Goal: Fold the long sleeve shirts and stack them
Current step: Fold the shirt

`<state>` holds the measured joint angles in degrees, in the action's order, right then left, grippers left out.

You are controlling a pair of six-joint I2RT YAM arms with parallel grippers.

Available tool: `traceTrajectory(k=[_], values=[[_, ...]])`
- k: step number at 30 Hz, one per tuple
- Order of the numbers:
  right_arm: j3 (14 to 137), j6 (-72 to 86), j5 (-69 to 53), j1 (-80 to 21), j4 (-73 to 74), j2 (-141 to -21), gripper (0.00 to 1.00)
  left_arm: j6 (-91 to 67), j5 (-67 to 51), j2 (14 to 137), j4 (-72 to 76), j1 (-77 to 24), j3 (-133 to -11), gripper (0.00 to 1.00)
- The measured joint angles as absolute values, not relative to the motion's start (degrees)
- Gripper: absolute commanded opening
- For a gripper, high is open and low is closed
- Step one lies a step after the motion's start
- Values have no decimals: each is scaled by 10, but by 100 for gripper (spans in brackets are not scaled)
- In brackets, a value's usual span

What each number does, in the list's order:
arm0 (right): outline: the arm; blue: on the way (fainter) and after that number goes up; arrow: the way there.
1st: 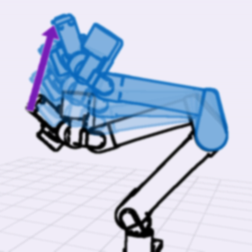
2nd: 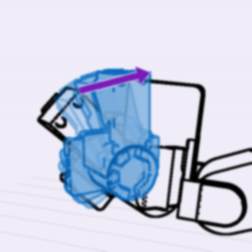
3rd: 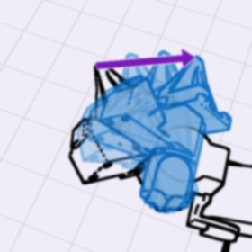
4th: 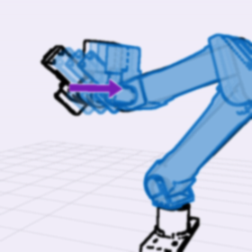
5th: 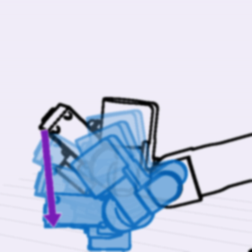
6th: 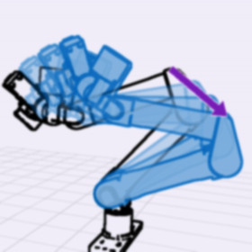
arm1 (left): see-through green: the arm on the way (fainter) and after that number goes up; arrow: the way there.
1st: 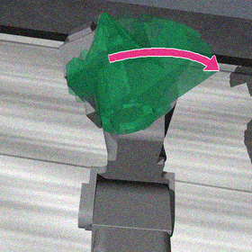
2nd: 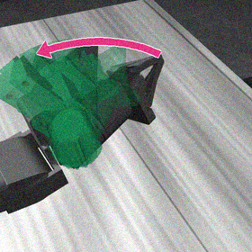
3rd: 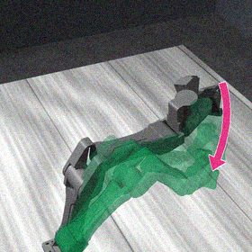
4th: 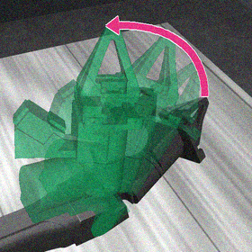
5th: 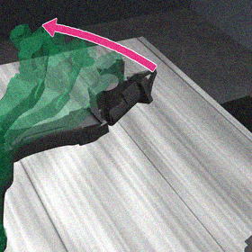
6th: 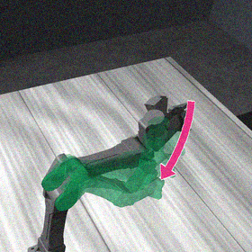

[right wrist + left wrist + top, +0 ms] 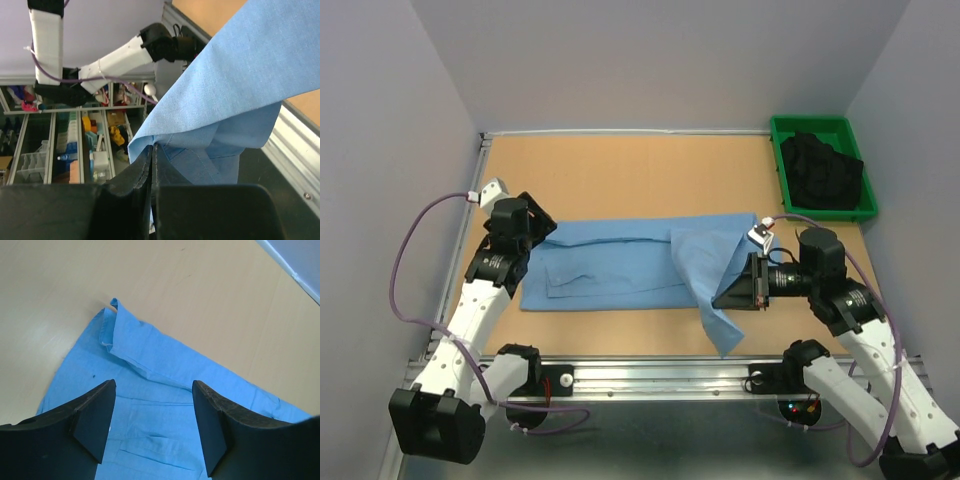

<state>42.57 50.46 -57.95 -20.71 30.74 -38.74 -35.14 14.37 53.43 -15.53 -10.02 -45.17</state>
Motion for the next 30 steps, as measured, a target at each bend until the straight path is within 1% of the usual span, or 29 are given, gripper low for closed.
traceTrajectory(k=[2,3,5,8,10,12,14,15,17,18,22,23,26,30], values=[[422,496,-591,-207,346,-362,10,-359,149,527,-163,-100,-453,74],[422,492,-594,-207,361,-352,15,-362,151,522,-168,-100,-453,74],[419,486,-595,-207,385,-336,15,-369,155,514,-177,-100,-453,74],[399,473,-595,-207,420,-307,20,-378,159,498,-184,-100,-453,73],[387,465,-593,-207,439,-303,27,-381,160,493,-187,-100,-453,74],[378,450,-584,-207,475,-305,43,-384,161,493,-191,-100,-453,74],[379,422,-555,-207,515,-312,47,-384,159,494,-195,-100,-453,74],[387,398,-526,-207,542,-322,53,-384,157,494,-196,-100,-453,74],[405,373,-477,-207,575,-346,59,-384,153,497,-195,-100,-453,74],[428,352,-430,-207,594,-367,62,-383,147,502,-192,-100,-453,74],[529,321,-304,-208,592,-458,68,-381,119,549,-166,-100,-453,74],[543,318,-283,-208,582,-473,68,-380,114,562,-159,-100,-453,74],[573,317,-214,-208,532,-536,65,-376,90,626,-135,-101,-458,74],[576,328,-142,-208,408,-650,62,-371,59,716,-94,-101,-486,74]])
